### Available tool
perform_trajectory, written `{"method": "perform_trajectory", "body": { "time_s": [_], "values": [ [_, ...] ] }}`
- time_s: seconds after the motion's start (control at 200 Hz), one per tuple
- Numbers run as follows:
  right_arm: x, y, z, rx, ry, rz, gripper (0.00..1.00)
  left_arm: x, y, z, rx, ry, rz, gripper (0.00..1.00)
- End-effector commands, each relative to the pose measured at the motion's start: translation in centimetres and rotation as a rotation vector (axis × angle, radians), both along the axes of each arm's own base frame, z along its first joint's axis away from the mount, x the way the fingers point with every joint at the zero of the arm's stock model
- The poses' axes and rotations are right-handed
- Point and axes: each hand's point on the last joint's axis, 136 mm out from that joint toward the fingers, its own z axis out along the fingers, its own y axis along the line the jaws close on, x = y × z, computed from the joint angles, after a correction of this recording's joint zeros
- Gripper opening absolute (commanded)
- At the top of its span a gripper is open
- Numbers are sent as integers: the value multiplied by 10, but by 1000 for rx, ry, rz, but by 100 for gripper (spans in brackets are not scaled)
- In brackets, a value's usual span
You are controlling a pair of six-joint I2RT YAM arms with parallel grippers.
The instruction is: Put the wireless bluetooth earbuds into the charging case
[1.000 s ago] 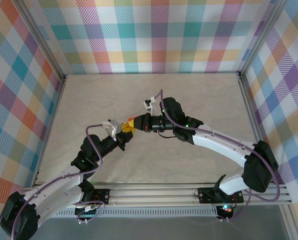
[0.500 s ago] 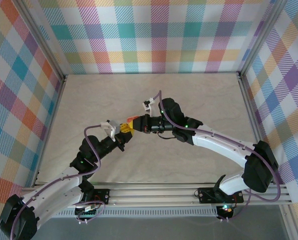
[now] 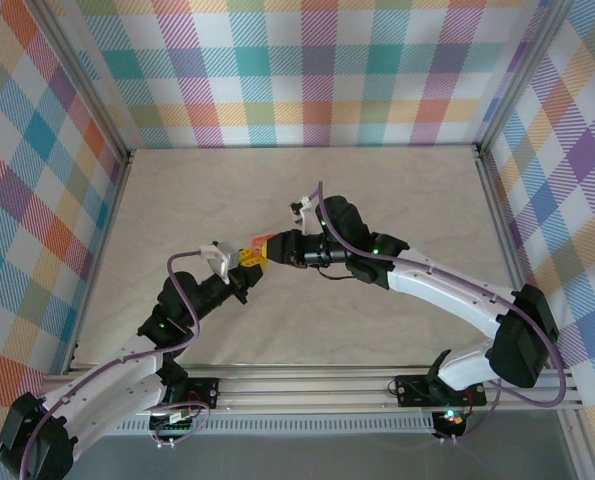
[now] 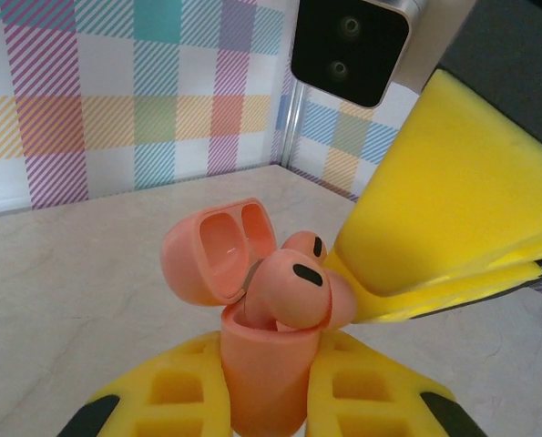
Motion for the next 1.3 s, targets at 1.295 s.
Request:
{"method": "perform_trajectory", "body": {
  "time_s": [1.295],
  "values": [
    [-40,23,41,-190,-276,227,7,-8,1,27,-37,-66,-15,0]
  ]
}}
